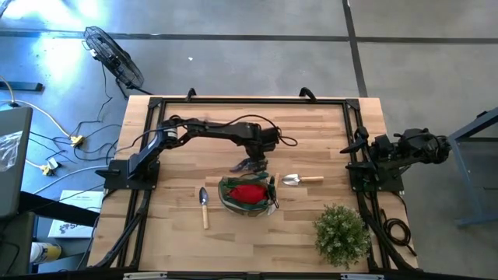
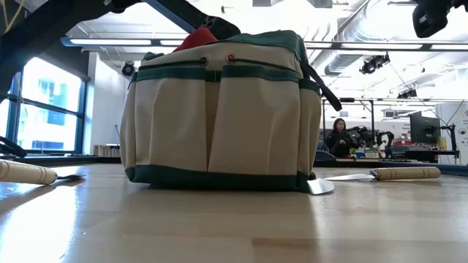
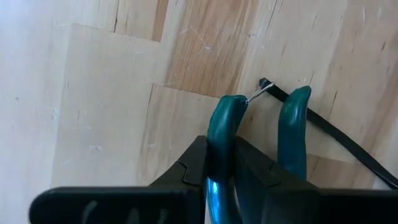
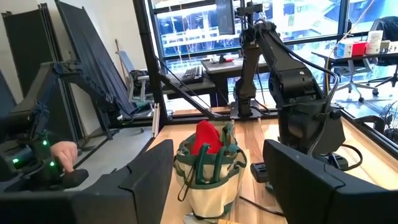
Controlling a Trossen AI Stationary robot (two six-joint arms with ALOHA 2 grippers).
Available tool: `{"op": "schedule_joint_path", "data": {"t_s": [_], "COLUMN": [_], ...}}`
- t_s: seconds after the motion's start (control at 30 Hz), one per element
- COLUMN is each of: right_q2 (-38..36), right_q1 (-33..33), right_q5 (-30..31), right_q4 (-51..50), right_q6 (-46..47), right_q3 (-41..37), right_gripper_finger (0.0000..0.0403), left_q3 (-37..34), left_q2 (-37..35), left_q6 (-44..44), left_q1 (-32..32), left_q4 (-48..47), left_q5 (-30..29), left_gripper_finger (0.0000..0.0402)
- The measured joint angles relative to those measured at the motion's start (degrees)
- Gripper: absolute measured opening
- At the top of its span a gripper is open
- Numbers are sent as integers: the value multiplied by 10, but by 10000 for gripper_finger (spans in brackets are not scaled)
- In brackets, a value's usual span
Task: Pick & Place Garden tools in Gardening bag
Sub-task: Put the green shear scissors into the green gardening bag
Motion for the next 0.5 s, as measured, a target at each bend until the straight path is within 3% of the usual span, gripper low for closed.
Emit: {"op": "schedule_joint_path", "data": {"t_s": [0.17,0.37,0.5], "right_q2": [0,0,0], "right_q1": [0,0,0], "right_q5": [0,3,5], "right_q4": [1,2,4], "right_q6": [-2,-2,-2], "right_q3": [0,0,0], "right_gripper_finger": [240,240,240], "left_q3": [55,136,180], "left_q2": [7,9,6], "left_q6": [-14,-13,-1], "left_q1": [1,-8,-10], "left_q4": [-60,-167,-176], "left_q5": [12,-52,-79], "left_gripper_finger": [41,41,41]}}
